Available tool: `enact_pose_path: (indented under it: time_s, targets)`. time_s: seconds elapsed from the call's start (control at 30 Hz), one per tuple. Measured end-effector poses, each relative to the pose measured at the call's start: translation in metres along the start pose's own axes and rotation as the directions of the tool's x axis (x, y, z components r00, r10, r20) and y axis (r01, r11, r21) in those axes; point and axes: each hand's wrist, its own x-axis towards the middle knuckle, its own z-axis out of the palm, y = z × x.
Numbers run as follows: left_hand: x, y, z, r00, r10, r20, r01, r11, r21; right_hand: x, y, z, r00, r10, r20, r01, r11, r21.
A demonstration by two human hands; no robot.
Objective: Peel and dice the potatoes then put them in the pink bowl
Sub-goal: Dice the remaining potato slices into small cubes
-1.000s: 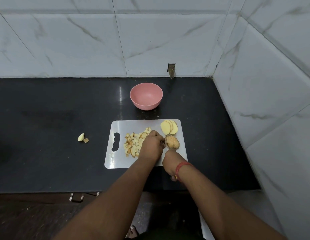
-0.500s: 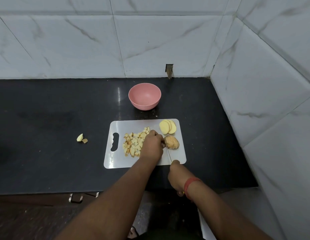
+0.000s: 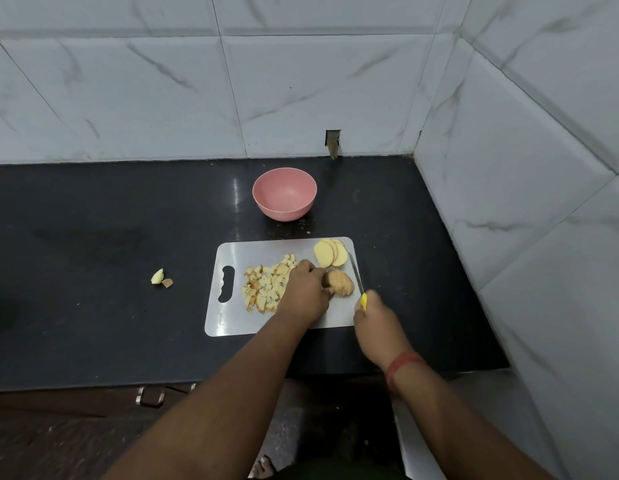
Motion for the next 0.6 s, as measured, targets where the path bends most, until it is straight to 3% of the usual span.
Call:
enact_pose_path:
  time_s: [0.13, 0.6]
  targets:
    - [0.0, 0.004, 0.002, 1.0, -0.014, -0.004, 0.015, 1.0, 0.024, 0.034, -0.005, 0.004, 0.996, -0.005, -0.088, -0.004, 0.995, -0.101]
    - [-0.014, 0.016, 0.007, 0.999, -0.007, -0.048, 0.011, 0.997, 0.076, 0.076, -0.017, 0.011, 0.993, -0.098, -0.071, 0.082, 0.978, -0.194]
